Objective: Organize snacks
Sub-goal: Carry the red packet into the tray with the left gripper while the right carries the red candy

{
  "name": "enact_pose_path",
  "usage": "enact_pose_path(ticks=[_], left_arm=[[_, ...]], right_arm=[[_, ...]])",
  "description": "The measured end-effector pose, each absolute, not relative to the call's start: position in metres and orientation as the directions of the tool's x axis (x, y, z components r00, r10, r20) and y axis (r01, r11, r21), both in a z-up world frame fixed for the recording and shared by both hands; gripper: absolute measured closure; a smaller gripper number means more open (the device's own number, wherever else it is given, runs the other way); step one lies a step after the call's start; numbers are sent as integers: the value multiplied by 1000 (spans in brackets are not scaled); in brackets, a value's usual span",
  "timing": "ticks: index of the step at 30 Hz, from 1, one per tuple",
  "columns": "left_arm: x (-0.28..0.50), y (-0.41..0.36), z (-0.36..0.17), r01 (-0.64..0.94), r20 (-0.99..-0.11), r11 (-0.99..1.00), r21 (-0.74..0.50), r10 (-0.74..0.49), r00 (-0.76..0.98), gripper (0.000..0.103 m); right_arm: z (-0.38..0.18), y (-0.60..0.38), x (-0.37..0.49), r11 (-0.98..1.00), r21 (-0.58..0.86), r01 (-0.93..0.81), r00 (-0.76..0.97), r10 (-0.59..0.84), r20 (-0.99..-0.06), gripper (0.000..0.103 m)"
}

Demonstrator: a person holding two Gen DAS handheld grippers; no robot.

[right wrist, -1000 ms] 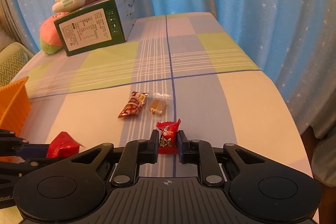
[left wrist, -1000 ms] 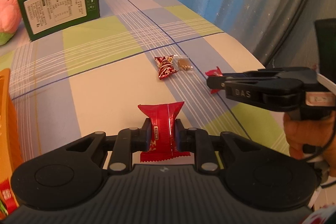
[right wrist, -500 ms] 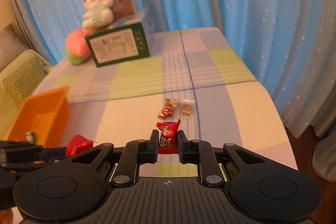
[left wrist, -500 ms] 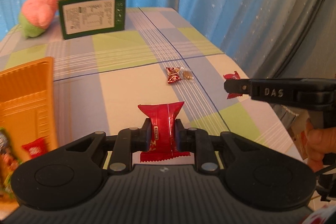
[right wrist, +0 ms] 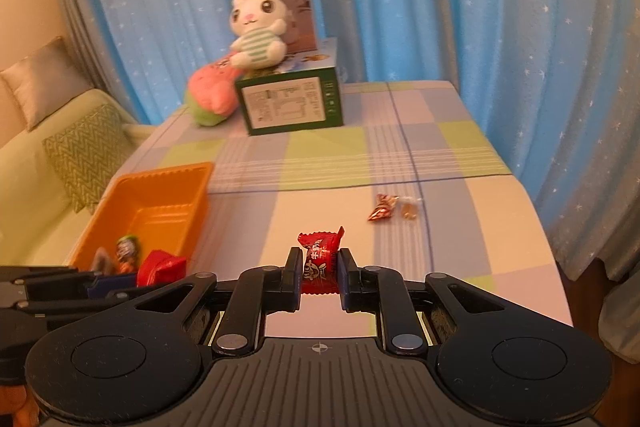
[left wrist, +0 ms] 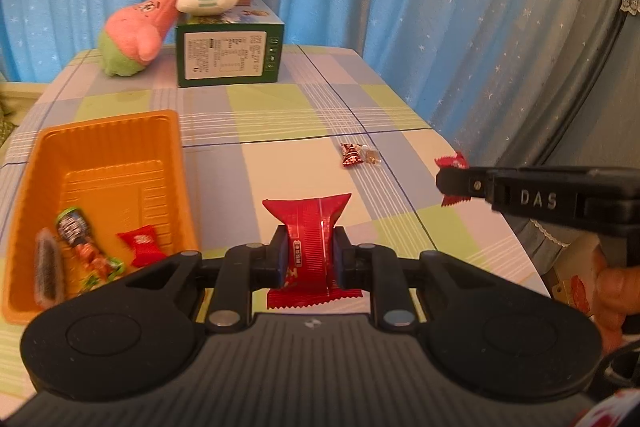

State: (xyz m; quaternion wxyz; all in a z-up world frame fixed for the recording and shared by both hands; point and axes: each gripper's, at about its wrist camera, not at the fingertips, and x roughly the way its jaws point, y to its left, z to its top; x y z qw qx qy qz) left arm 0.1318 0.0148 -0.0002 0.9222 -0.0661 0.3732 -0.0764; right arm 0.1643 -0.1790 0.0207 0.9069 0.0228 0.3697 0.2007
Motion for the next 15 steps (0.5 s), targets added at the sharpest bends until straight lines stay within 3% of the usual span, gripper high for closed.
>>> enact_pose_path(ticks=[15], left_arm=[[75, 51, 19, 31, -656, 987, -161, -130, 743, 84]], right_arm=[[20, -140, 110, 886, 203, -418, 610, 439, -660, 85]])
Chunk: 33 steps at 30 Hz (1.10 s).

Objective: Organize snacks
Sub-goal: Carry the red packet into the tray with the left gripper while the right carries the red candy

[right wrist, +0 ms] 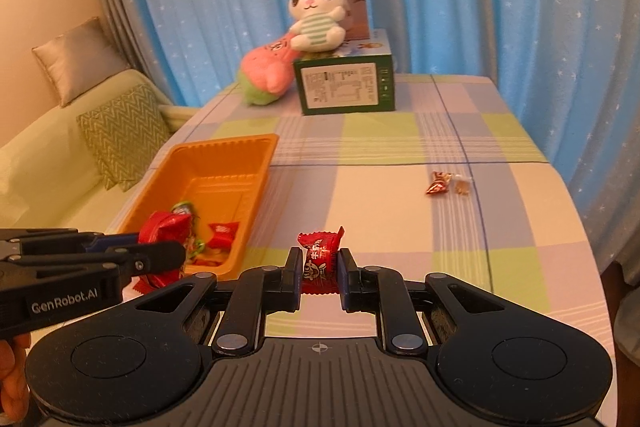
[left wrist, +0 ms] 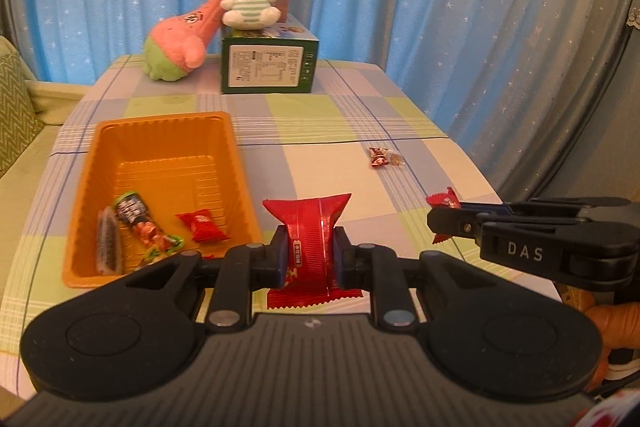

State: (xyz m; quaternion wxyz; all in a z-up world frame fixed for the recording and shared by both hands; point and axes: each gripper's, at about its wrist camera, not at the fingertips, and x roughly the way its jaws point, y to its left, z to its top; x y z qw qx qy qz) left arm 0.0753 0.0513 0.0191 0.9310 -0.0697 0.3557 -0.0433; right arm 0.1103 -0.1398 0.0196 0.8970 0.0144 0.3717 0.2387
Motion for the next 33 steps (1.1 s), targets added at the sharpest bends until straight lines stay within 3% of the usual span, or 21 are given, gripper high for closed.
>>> enact_pose_path(ticks=[33], left_arm=[[54, 131, 6, -136, -676, 975, -177, -20, 737, 84]], right_arm=[[-5, -57, 105, 814, 226, -535, 506, 523, -686, 85]])
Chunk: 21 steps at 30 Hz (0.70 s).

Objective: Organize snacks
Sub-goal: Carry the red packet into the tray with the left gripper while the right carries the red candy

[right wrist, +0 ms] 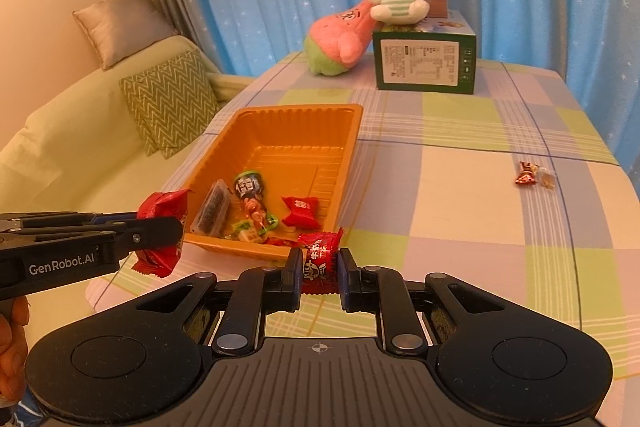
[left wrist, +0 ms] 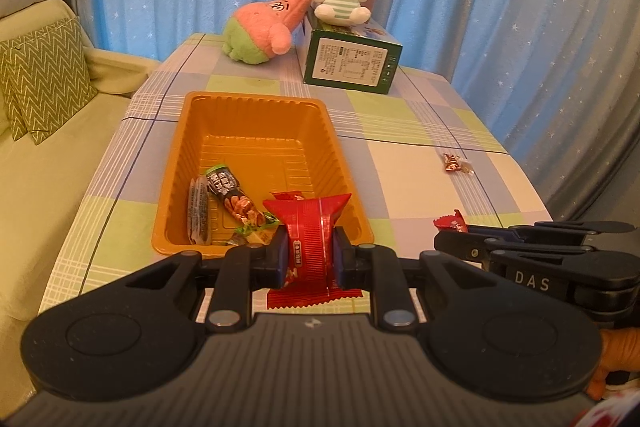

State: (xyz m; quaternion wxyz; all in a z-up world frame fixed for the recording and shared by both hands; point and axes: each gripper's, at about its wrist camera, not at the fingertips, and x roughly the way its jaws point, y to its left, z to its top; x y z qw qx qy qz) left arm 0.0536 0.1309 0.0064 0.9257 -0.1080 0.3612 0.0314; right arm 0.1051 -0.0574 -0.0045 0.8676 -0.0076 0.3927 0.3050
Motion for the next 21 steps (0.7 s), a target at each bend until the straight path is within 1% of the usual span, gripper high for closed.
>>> enact_pose_path(ticks=[21], left_arm=[[94, 174, -11, -182, -696, 969, -167, 15, 718, 84]], right_arm=[[-19, -5, 158, 782, 232, -579, 474, 554, -685, 85]])
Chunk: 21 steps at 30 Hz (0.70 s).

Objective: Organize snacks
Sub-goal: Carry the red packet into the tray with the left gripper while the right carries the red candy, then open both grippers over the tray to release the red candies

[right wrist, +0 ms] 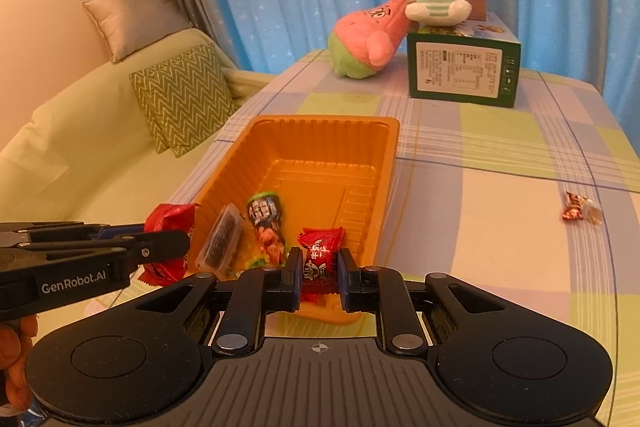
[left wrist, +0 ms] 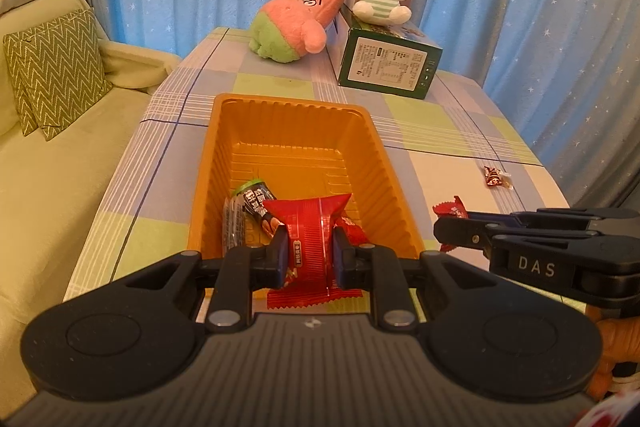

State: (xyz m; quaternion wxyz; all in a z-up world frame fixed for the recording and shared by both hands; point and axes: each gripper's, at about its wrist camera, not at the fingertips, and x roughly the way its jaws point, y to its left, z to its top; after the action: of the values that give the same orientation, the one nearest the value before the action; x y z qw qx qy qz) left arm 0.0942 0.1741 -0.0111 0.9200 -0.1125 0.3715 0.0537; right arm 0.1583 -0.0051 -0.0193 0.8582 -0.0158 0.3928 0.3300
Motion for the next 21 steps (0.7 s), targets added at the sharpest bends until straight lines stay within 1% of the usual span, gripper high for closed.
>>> enact_pose_path(ticks=[13, 15, 16, 17, 21], left_arm=[[128, 191, -30, -188, -711, 967, -172, 10, 704, 83], [131, 191, -33, -194, -715, 968, -160, 22, 699, 80], [132, 191, -34, -198, -715, 968, -157, 27, 699, 72], [132, 192, -35, -202, -713, 967, -157, 30, 701, 69], [125, 198, -35, -224, -707, 960, -167, 42, 706, 69]], right_arm=[[-31, 5, 184, 788, 244, -565, 471, 551, -689, 85], [-35, 6, 187, 791, 252, -558, 466, 550, -693, 85], [-35, 5, 187, 791, 254, -557, 465, 550, -694, 85], [-35, 5, 187, 791, 254, -557, 465, 550, -694, 85], [-40, 4, 189, 793, 257, -552, 459, 547, -700, 85]])
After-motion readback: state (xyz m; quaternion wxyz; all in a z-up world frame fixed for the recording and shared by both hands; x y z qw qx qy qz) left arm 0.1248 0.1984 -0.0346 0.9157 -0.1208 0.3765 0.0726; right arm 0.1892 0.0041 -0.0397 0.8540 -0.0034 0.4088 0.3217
